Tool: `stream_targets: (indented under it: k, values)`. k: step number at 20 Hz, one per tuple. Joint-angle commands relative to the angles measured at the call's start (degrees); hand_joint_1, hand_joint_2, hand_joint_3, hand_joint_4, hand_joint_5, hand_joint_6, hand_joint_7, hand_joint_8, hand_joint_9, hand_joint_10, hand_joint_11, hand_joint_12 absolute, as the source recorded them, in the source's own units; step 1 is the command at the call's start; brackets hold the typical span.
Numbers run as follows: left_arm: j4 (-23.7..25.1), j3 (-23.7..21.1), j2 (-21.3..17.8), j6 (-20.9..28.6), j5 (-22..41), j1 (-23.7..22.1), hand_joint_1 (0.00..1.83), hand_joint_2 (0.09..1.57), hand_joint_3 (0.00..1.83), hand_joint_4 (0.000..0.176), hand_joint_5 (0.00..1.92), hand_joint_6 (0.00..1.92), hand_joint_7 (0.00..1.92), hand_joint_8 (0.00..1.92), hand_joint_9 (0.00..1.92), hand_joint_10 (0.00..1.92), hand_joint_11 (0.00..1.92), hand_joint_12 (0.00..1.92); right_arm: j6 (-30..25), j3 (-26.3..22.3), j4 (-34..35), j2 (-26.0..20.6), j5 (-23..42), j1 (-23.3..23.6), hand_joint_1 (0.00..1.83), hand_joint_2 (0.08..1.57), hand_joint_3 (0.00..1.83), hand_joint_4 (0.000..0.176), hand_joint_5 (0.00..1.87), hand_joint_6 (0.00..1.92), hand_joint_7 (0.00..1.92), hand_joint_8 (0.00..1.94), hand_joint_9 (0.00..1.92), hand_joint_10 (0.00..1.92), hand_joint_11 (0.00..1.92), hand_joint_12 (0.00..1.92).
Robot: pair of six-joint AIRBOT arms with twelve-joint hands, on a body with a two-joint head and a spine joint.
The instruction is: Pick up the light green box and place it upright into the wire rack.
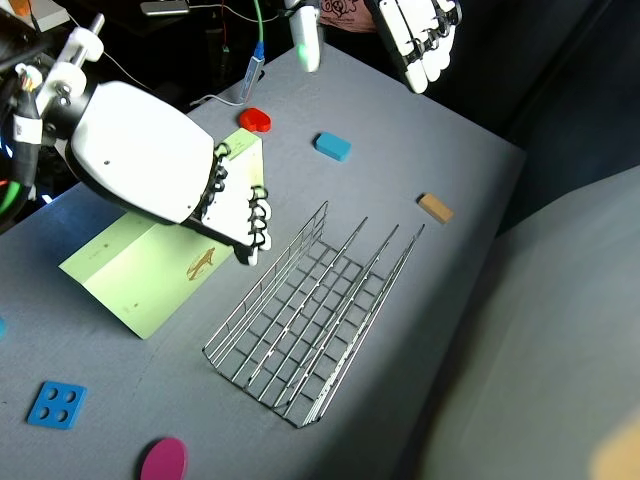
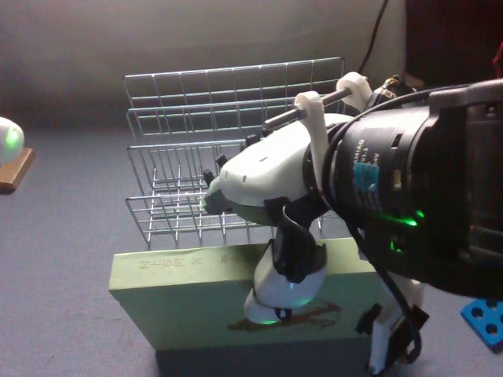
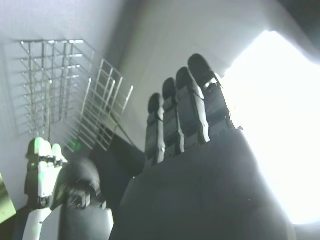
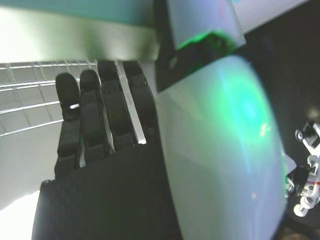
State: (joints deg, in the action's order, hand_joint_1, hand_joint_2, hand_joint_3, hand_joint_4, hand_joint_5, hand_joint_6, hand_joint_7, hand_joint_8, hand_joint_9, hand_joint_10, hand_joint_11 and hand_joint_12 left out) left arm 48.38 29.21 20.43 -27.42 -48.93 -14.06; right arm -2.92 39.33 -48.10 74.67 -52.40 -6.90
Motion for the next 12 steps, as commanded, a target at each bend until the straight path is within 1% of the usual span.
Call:
stream_targets:
  k: [1, 2, 3, 4, 5, 6, 7, 8, 9, 10, 11, 12]
  values:
    - [3.47, -0.06, -0.31, -0.28, 3.57, -0.76, 0.0, 1.17, 0.0, 0.0, 0.19, 0.01, 0.19, 0.0, 0.19, 0.0, 0.0, 0.79, -0.29, -0.07, -3.77, 0.26, 2.69, 0.05, 0.89, 0.97, 0.0, 0.0, 0.27, 0.01, 0.31, 0.01, 0.23, 0.02, 0.0, 0.75]
    - [3.47, -0.05, -0.31, -0.28, 3.45, -0.84, 0.0, 1.4, 0.0, 0.0, 0.1, 0.01, 0.12, 0.0, 0.16, 0.0, 0.0, 0.8, -0.27, 0.02, -4.32, 0.42, 2.73, -0.27, 0.92, 0.95, 0.0, 0.0, 0.34, 0.01, 0.38, 0.01, 0.31, 0.02, 0.0, 0.83]
    - [3.47, -0.05, -0.31, -0.28, 3.17, -0.88, 0.0, 1.26, 0.0, 0.0, 0.2, 0.02, 0.17, 0.0, 0.19, 0.01, 0.0, 0.8, -0.27, 0.16, -4.33, 0.54, 2.85, -0.44, 0.96, 0.95, 0.0, 0.0, 0.37, 0.02, 0.43, 0.01, 0.35, 0.02, 0.0, 0.91]
    - [3.42, -0.05, -0.31, -0.28, 3.13, -0.88, 0.0, 1.32, 0.01, 0.0, 0.14, 0.0, 0.13, 0.0, 0.16, 0.0, 0.0, 0.76, -0.28, 0.25, -4.33, 0.64, 2.89, -0.55, 0.97, 0.95, 0.0, 0.0, 0.4, 0.02, 0.46, 0.01, 0.38, 0.03, 0.0, 0.96]
    - [3.37, -0.04, -0.31, -0.28, 3.12, -0.88, 0.0, 1.16, 0.0, 0.0, 0.17, 0.01, 0.17, 0.0, 0.16, 0.0, 0.0, 0.74, -0.27, 0.25, -4.34, 0.67, 2.86, -0.71, 0.98, 0.96, 0.0, 0.0, 0.45, 0.02, 0.5, 0.02, 0.42, 0.03, 0.0, 1.02]
    - [3.37, -0.05, -0.31, -0.28, 3.12, -0.88, 0.0, 1.25, 0.01, 0.0, 0.19, 0.0, 0.19, 0.0, 0.16, 0.0, 0.0, 0.74, -0.2, 0.25, -4.33, 0.67, 2.77, -0.96, 1.0, 0.96, 0.0, 0.0, 0.49, 0.02, 0.55, 0.01, 0.46, 0.03, 0.02, 1.1]
    - [3.37, -0.06, -0.31, -0.28, 3.12, -0.88, 0.0, 1.39, 0.02, 0.0, 0.15, 0.0, 0.18, 0.0, 0.17, 0.0, 0.0, 0.75, -0.11, 0.25, -4.33, 0.67, 2.73, -1.18, 1.02, 0.98, 0.0, 0.0, 0.52, 0.01, 0.6, 0.01, 0.5, 0.02, 0.05, 1.14]
    - [3.37, -0.08, -0.31, -0.28, 3.13, -0.88, 0.0, 1.26, 0.0, 0.0, 0.17, 0.01, 0.21, 0.01, 0.21, 0.01, 0.0, 0.8, 0.06, 0.25, -4.33, 0.66, 2.69, -1.47, 1.06, 1.01, 0.01, 0.0, 0.55, 0.02, 0.65, 0.02, 0.55, 0.04, 0.11, 1.17]
    - [3.37, -0.08, -0.31, -0.28, 3.13, -0.87, 0.0, 1.19, 0.0, 0.0, 0.17, 0.0, 0.21, 0.0, 0.22, 0.01, 0.0, 0.82, 0.21, 0.25, -4.33, 0.63, 2.63, -1.72, 1.09, 1.02, 0.01, 0.0, 0.61, 0.02, 0.75, 0.02, 0.67, 0.06, 0.23, 1.21]
    - [3.37, -0.08, -0.31, -0.28, 3.12, -0.88, 0.0, 1.15, 0.0, 0.0, 0.19, 0.01, 0.2, 0.0, 0.22, 0.01, 0.0, 0.82, 0.3, 0.25, -4.33, 0.6, 2.61, -1.77, 1.12, 1.03, 0.0, 0.0, 0.73, 0.03, 0.87, 0.03, 0.81, 0.1, 0.38, 1.26]
    - [3.28, -0.08, -0.31, -0.28, 3.12, -0.88, 0.0, 1.13, 0.0, 0.0, 0.2, 0.01, 0.21, 0.0, 0.22, 0.01, 0.0, 0.82, 0.33, 0.25, -4.33, 0.57, 2.61, -1.69, 1.13, 1.04, 0.0, 0.0, 0.85, 0.04, 0.98, 0.03, 0.91, 0.14, 0.48, 1.29]
    - [3.19, -0.08, -0.31, -0.28, 3.12, -0.88, 0.0, 1.14, 0.0, 0.0, 0.18, 0.0, 0.19, 0.0, 0.21, 0.0, 0.0, 0.81, 0.52, 0.25, -4.33, 0.55, 2.63, -1.48, 1.16, 1.11, 0.0, 0.0, 0.98, 0.74, 1.08, 0.03, 1.0, 0.2, 0.62, 1.28]
